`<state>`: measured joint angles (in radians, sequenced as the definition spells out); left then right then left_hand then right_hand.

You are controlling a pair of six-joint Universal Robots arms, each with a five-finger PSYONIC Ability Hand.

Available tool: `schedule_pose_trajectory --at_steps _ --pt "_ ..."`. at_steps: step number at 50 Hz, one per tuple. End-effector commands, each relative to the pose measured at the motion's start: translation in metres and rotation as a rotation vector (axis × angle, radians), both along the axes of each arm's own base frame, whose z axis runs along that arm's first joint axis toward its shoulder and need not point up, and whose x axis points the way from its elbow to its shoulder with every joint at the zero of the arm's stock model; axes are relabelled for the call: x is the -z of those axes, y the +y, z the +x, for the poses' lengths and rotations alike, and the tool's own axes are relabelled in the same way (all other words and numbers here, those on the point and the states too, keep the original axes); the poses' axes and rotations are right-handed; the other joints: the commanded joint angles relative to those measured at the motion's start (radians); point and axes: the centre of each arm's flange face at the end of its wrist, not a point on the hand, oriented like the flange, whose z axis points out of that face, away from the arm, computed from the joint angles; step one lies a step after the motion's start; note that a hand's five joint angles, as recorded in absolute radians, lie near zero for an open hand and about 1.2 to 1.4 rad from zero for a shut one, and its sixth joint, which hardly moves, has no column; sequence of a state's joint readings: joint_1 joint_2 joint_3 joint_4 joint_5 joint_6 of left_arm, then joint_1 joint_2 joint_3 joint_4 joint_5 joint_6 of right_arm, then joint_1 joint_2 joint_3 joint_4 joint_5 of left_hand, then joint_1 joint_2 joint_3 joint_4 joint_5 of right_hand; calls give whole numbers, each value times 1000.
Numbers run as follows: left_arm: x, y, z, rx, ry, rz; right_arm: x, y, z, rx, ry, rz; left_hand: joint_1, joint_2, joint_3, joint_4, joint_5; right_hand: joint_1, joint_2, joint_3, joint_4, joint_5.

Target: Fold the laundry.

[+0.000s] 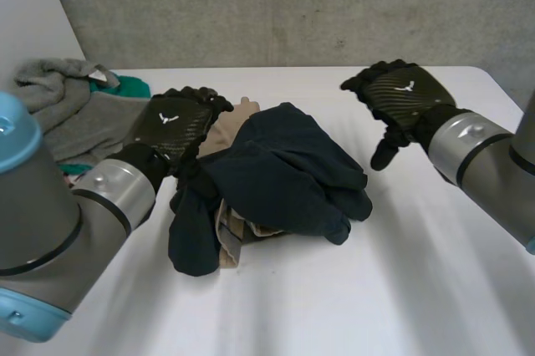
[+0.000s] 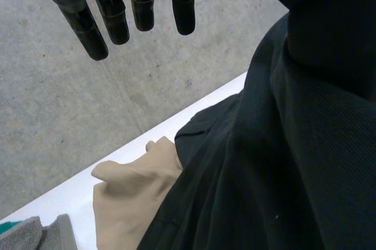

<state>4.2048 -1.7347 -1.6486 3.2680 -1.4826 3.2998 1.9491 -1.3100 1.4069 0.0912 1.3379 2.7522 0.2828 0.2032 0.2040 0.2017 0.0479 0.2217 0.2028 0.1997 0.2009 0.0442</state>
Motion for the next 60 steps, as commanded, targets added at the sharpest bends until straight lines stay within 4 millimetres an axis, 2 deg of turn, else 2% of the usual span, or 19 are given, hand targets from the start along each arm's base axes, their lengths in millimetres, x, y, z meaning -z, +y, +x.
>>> schedule_pose_trajectory --at_steps 1,6,11,12,15,16,17,20,22,23,26,27,30,31,38,43,50,53,60 --pt "-22 0 8 28 29 -42 -10 6 32 -104 -44 11 -108 -29 -29 -27 -48 -47 -28 -25 -26 -44" --pt "-35 1 20 10 33 -47 6 10 65 -214 -49 70 -108 -29 -29 -27 -48 -47 -28 -25 -26 -44" --pt "-47 -2 41 -41 38 -44 44 6 92 -282 -13 165 -108 -29 -29 -27 -48 -47 -28 -25 -26 -44" --pt "-47 -3 47 -52 36 -35 57 1 99 -282 0 179 -108 -29 -29 -27 -48 -45 -26 -23 -24 -42" --pt "-40 -7 59 -71 28 -3 73 -9 105 -265 21 184 -108 -29 -29 -27 -48 313 332 335 333 316" --pt "-37 -7 61 -71 24 9 80 -16 107 -246 37 167 -108 -29 -29 -27 -48 895 914 917 916 898" --pt "-35 -8 64 -76 23 16 80 -18 108 -239 41 156 -108 -29 -29 -27 -48 1134 1153 1156 1154 1137" --pt "-24 -11 71 -81 16 47 68 -25 106 -196 30 104 -108 -29 -29 -27 -48 1175 1193 1197 1195 1178" --pt "-22 -14 73 -86 19 48 58 -27 102 -181 10 83 -108 -29 -29 -27 -48 1175 1193 1197 1195 1178" --pt "-19 -17 74 -91 20 52 41 -27 95 -174 -19 49 -108 -29 -29 -27 -48 1175 1193 1197 1195 1178" --pt "-13 -24 75 -102 18 59 16 -27 79 -159 -55 -6 -108 -29 -29 -27 -48 1175 1193 1197 1195 1178" --pt "-8 -30 75 -105 15 66 0 -27 68 -151 -78 -51 -108 -29 -29 -27 -48 1175 1193 1197 1195 1178" --pt "0 -38 72 -98 10 80 -20 -26 48 -120 -105 -109 -108 -29 -29 -27 -48 1175 1193 1197 1195 1178" --pt "6 -42 69 -89 5 95 -29 -25 34 -92 -114 -127 -108 -29 -29 -27 -48 1175 1193 1197 1195 1178" --pt "41 -46 41 4 -56 174 -25 -28 -11 11 -105 -111 -108 -29 -29 -27 -48 1175 1193 1197 1195 1178" --pt "73 -46 12 105 -153 200 -5 -26 -30 42 -89 -66 -108 -29 -29 -27 -48 1175 1193 1197 1195 1178" --pt "93 -41 -19 206 -216 184 12 -31 -45 83 -90 -57 -108 -29 -29 -27 -48 1175 1193 1197 1195 1178" --pt "100 -45 -36 216 -239 140 15 -34 -50 100 -90 -59 -108 -29 -29 -27 -48 1175 1193 1197 1195 1178" --pt "119 -64 -45 155 -367 81 21 -35 -54 98 -86 -33 -108 -29 -29 -27 -48 1175 1193 1197 1195 1178"
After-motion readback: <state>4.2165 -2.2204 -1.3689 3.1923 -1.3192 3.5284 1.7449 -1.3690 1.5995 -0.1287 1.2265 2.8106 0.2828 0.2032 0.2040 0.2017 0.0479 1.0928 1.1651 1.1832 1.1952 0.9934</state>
